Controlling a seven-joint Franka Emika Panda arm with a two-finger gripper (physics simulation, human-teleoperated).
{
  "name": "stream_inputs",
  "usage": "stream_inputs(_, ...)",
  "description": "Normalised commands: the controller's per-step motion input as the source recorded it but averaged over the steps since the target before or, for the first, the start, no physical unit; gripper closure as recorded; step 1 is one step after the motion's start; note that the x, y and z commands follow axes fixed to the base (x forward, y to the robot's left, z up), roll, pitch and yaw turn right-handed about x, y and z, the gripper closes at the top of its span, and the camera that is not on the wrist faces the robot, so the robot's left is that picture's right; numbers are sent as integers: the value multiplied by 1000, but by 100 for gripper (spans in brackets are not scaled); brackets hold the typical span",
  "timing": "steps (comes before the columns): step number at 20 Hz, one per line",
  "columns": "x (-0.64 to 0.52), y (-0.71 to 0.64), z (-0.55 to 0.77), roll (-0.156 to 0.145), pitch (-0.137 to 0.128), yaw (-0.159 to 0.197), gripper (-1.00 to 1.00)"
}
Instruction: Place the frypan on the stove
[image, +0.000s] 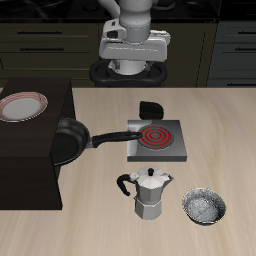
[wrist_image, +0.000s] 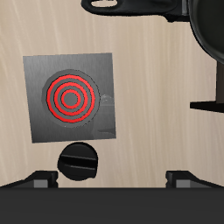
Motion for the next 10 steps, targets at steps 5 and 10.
stream_inputs(5, 108, 80, 91, -10, -9, -30, -100)
stream_inputs(10, 190, 102, -5, 4, 16, -30, -100)
